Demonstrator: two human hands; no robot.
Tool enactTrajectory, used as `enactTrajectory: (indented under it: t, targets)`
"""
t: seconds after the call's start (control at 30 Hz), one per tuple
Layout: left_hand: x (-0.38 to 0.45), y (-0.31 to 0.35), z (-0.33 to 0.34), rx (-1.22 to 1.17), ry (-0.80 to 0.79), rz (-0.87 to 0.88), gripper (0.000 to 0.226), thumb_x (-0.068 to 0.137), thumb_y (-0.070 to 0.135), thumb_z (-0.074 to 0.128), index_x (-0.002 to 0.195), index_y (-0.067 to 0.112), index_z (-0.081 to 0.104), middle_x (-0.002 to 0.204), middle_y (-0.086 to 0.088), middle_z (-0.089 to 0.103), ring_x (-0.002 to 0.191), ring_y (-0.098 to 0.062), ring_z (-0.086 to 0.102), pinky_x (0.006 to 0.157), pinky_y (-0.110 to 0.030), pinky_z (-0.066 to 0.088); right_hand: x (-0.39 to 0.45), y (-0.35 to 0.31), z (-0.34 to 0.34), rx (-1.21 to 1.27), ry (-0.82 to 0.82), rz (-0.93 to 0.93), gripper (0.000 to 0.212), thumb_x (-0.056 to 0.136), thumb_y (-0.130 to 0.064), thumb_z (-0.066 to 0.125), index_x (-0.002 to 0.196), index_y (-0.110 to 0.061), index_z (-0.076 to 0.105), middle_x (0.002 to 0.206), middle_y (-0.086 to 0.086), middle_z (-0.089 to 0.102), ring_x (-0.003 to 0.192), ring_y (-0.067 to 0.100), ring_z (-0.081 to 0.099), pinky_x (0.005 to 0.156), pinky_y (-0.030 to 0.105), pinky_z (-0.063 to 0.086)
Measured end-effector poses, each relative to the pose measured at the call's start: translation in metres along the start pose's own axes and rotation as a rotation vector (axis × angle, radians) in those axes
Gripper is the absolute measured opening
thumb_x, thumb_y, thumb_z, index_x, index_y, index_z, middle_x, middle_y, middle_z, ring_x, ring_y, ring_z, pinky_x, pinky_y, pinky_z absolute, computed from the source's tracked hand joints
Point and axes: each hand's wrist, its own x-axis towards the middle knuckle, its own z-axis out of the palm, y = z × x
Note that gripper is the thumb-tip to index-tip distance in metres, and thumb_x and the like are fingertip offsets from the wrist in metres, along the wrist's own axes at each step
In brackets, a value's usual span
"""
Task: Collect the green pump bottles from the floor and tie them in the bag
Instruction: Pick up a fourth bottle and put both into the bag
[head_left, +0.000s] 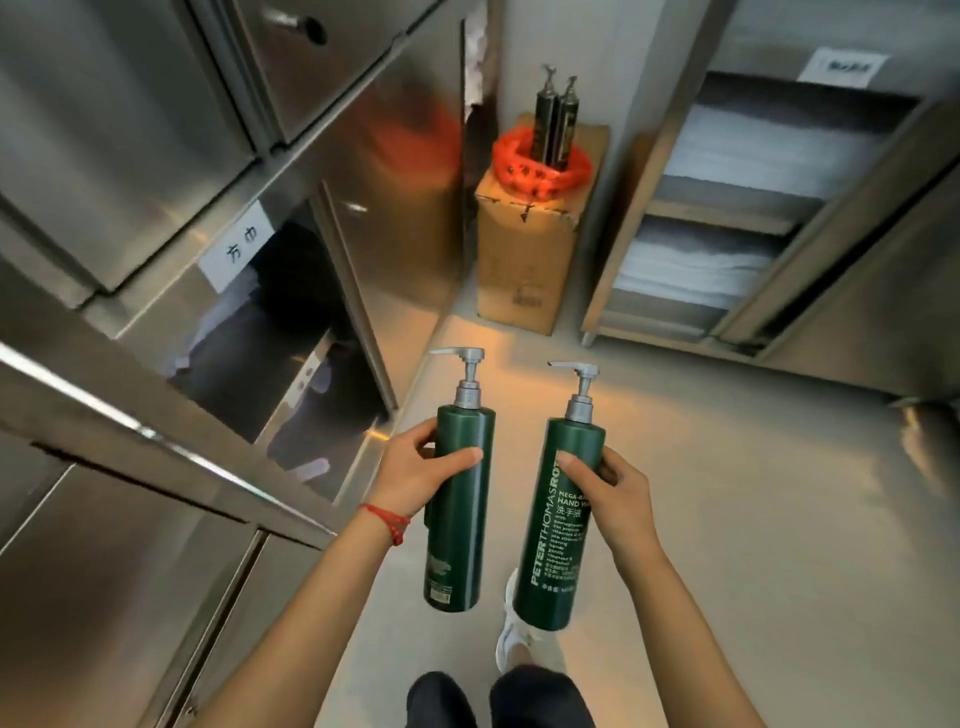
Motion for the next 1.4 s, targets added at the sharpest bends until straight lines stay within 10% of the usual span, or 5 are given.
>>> enactTrajectory:
  t: [1.4]
  targets:
    - [0.627, 0.219, 0.107, 0.001, -0.053, 0.107, 0.036, 0.067, 0.008, 0.076, 0.089, 0.033, 0.063, 0.095, 0.006, 0.067, 0.088, -0.011, 0.063, 0.064, -0.014, 0.051, 0.614, -0.201, -0.01, 0.007, 0.139, -0.126, 0.016, 0.074, -0.019, 0.074, 0.088, -0.023, 0.066, 0.085, -0.005, 0.073, 0.077, 0.005, 0.067, 0.063, 0.015, 0.051]
